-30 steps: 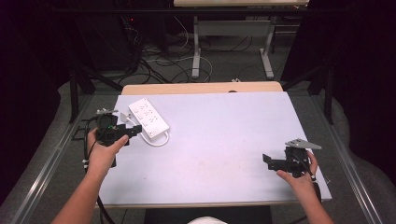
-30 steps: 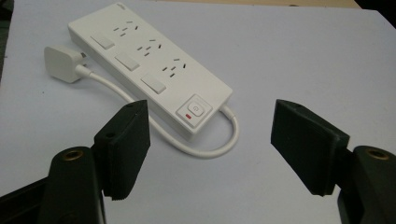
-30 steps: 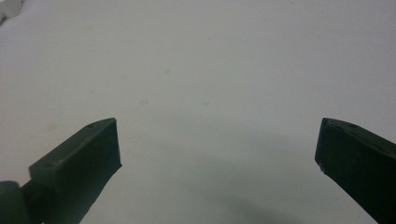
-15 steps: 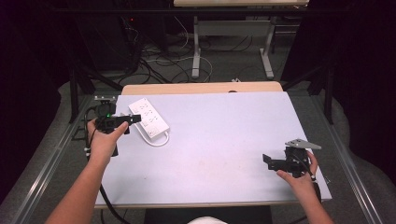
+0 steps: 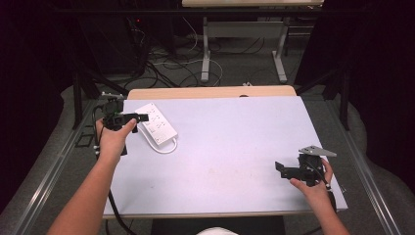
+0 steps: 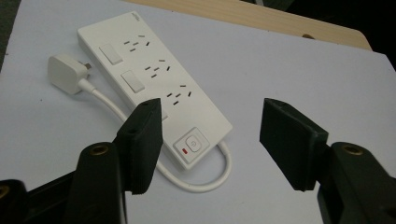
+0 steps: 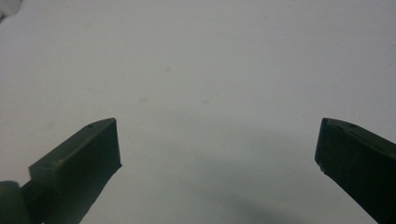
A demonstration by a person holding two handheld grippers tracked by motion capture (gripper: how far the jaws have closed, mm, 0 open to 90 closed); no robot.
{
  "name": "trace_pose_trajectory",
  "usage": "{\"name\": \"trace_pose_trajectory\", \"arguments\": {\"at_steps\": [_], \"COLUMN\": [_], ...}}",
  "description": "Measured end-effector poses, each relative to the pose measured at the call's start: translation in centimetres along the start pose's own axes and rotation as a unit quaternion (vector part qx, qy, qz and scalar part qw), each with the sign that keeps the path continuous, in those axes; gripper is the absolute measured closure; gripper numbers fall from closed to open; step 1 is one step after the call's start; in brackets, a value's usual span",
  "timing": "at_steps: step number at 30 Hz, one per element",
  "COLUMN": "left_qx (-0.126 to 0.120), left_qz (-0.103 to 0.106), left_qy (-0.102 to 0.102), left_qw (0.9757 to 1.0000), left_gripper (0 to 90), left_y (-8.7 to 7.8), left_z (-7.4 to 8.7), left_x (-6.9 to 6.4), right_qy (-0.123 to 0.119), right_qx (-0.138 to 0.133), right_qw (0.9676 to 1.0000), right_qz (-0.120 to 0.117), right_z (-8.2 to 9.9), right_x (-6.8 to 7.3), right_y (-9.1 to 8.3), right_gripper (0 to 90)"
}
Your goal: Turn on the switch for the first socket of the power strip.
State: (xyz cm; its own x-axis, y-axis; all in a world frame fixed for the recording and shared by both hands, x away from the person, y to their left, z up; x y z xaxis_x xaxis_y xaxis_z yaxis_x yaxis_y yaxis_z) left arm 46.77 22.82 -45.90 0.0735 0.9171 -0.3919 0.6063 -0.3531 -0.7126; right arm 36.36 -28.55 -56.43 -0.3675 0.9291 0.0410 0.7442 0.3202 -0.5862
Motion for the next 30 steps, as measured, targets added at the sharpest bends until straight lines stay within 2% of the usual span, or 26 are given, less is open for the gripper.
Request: {"name": "trace_pose_trajectory", "arguments": {"at_steps": [5,6,7,9,15,22,30], "left_qx": [0.005,0.008,0.008,0.006,0.013,0.011,0.018], "left_qz": [-0.009,-0.012,-0.011,-0.018,-0.026,-0.037,-0.047], "left_qy": [-0.008,-0.005,-0.012,-0.010,-0.028,-0.034,-0.029], "left_qw": [0.9999,0.9999,0.9998,0.9998,0.9992,0.9987,0.9983], "left_gripper": [46.2,47.0,47.7,48.3,49.3,50.5,55.1], "left_y": [0.7,0.8,1.1,1.3,2.3,3.1,4.1], "left_z": [-0.4,-0.4,-0.5,-0.7,-1.0,-1.2,-1.4], "left_x": [0.1,0.2,0.2,0.3,0.6,0.9,0.9], "right_qy": [0.001,0.001,0.001,0.001,0.001,0.000,0.000], "right_qx": [0.001,0.001,0.001,0.001,0.003,0.004,0.006], "right_qw": [1.0000,1.0000,1.0000,1.0000,1.0000,1.0000,1.0000], "right_qz": [-0.001,-0.001,-0.001,-0.001,-0.002,-0.004,-0.006], "right_z": [0.1,0.1,0.1,0.1,0.1,0.2,0.2], "right_x": [0.0,0.0,-0.1,0.0,0.0,-0.1,0.0], "right_y": [0.0,0.1,0.1,0.1,0.2,0.2,0.3], "right_gripper": [0.0,0.0,0.0,0.0,0.0,0.0,0.0]}}
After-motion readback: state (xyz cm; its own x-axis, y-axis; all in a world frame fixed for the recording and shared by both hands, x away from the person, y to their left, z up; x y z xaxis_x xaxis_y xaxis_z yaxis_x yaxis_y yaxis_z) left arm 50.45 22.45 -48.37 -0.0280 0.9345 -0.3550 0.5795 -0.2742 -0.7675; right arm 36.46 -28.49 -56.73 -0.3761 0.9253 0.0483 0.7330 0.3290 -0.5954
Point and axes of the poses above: each handheld gripper's, and its own axes: y roughly forward along the jaws, z roughly out of its underside, x roughly to its left, the point moved 6 cm from there along y, roughly forward along the jaws, and after that the axes turned 5 degrees about -y, right-handed, at the moved point
